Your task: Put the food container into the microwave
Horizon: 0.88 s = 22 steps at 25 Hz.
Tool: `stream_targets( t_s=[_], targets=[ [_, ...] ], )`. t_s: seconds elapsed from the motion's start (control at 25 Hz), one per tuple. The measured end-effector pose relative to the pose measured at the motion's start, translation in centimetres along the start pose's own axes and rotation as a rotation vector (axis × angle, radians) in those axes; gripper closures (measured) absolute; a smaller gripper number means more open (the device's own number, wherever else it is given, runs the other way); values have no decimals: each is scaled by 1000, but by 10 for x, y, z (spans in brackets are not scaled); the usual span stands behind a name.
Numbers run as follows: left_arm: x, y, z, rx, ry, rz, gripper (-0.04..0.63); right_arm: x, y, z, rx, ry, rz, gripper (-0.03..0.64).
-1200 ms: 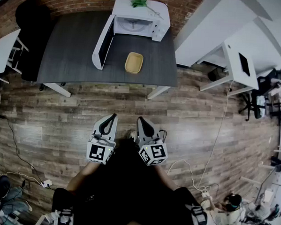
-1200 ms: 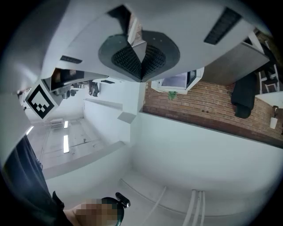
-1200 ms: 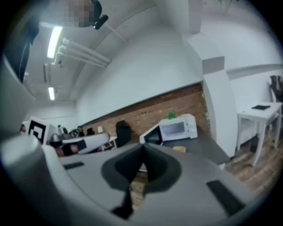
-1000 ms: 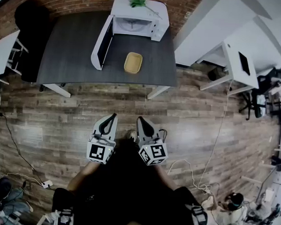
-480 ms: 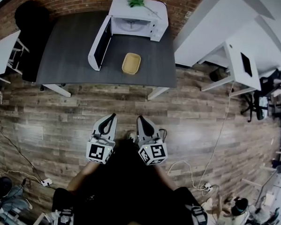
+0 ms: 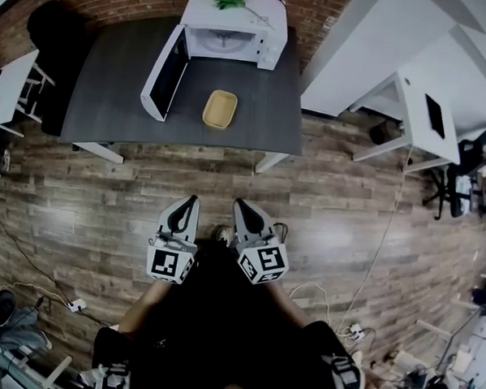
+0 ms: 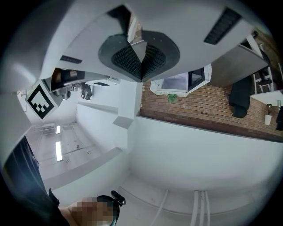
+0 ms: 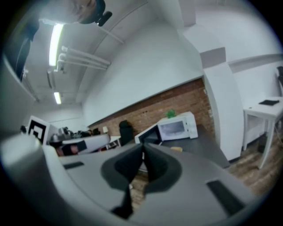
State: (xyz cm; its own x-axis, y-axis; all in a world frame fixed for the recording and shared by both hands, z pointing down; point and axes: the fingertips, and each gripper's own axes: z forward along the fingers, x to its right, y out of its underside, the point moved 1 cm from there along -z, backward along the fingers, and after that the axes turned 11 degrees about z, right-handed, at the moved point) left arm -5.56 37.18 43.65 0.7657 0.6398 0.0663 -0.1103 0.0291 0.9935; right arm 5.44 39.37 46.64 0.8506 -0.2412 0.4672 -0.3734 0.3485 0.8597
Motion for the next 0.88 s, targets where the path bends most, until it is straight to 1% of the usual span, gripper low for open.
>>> stream_targets(
  t_s=[0.16, 0.28, 0.44, 0.56, 0.72, 0.8, 0.88],
  targets=[
    [8, 1, 6, -17, -27, 1, 560, 17, -6, 4, -8, -27, -4, 583],
    [3, 3, 12, -21, -48, -2, 560, 28, -7, 9, -18, -35, 3, 583],
    [-5, 11, 25, -20, -49, -1, 560, 36, -3, 25, -32, -34, -1, 583],
    [-16, 17, 36, -22, -39, -20, 560, 37, -4, 41, -50, -30, -14, 583],
    [-37, 23, 63, -21, -24, -63, 560, 43, -8, 69, -64, -4, -20, 583],
    [-51, 22, 79, -9, -10, -59, 560, 45, -12, 86, -72, 8, -23, 583],
    [-65, 18, 96, -4, -1, -72, 560, 47, -17, 105, -84, 14, -30, 583]
  ],
)
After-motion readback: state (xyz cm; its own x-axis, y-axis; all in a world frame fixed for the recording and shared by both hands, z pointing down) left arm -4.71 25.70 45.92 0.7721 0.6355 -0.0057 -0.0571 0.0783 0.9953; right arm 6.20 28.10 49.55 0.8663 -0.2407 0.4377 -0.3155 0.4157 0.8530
